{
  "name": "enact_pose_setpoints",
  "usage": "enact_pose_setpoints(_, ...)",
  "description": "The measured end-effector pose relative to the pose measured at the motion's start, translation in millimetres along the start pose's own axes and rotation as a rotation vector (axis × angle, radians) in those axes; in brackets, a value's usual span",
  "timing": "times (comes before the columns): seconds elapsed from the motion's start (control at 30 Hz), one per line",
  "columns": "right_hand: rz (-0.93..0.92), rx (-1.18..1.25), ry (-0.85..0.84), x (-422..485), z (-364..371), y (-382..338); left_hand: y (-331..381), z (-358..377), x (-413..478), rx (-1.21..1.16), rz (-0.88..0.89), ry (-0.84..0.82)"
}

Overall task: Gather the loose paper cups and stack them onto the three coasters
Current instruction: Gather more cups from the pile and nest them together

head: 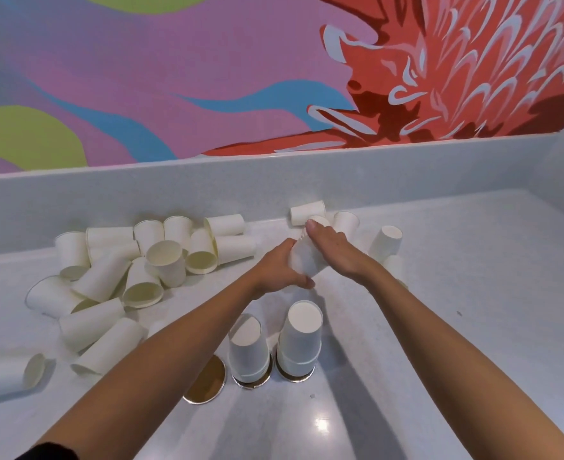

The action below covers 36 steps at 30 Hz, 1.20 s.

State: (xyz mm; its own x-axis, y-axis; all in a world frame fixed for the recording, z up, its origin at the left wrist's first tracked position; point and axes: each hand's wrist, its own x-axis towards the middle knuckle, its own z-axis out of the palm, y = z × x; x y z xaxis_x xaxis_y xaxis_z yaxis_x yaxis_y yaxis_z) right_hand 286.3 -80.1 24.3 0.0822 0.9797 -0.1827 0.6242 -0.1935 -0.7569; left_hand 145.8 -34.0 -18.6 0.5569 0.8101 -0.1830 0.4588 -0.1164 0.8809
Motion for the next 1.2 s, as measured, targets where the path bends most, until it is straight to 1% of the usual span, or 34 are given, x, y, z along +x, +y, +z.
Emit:
enact_pose_setpoints(0.03, 0.027, 0.011, 0.023, 1, -3, 4, 1, 0, -1, -0.016, 0.007, 0.0)
enact_pose_setpoints(0.07, 0.052, -0.028, 0.082, 5, -7, 12, 1, -1, -1, -0.031, 0.015, 0.001)
enact_pose_setpoints(0.13, 0.147, -0.193, 0.253, 16, -14, 35, 1, -3, -1, -0.041, 0.022, 0.005)
enact_pose_setpoints(0.2, 0.326, -0.306, 0.376, 23, -19, 63, 0, -5, 0, -0.024, 0.005, 0.01)
enact_pose_setpoints(0.27, 0.506, -0.326, 0.438, 24, -20, 89, 0, -6, -1, -0.004, -0.004, 0.013)
enact_pose_setpoints(0.33, 0.63, -0.313, 0.483, 23, -21, 111, -1, -6, -1, 0.003, -0.011, 0.011)
enact_pose_setpoints(0.4, 0.7, -0.291, 0.497, 23, -22, 128, -1, -6, -1, 0.02, -0.019, 0.012)
enact_pose_setpoints(0.6, 0.79, -0.193, 0.47, 25, -15, 148, -5, -4, -1, 0.031, -0.051, 0.013)
enact_pose_setpoints(0.67, 0.77, -0.131, 0.429, 27, -14, 146, -9, -4, 0, 0.034, -0.054, 0.014)
enact_pose_setpoints(0.73, 0.68, 0.032, 0.384, 31, -15, 137, -12, -5, 1, 0.04, -0.069, 0.011)
enact_pose_setpoints(0.83, 0.461, 0.246, 0.369, 36, -22, 105, -17, -8, 4, 0.029, -0.087, 0.03)
enact_pose_setpoints(0.93, 0.243, 0.411, 0.407, 38, -29, 68, -18, -10, 7, 0.002, -0.104, 0.059)
enact_pose_setpoints(1.03, 0.12, 0.417, 0.388, 37, -34, 41, -20, -11, 8, -0.008, -0.119, 0.079)
enact_pose_setpoints(1.13, 0.059, 0.441, 0.347, 34, -33, 21, -21, -10, 9, -0.037, -0.122, 0.096)
enact_pose_setpoints(1.2, 0.007, 0.397, 0.335, 33, -30, 15, -19, -8, 9, -0.058, -0.112, 0.094)
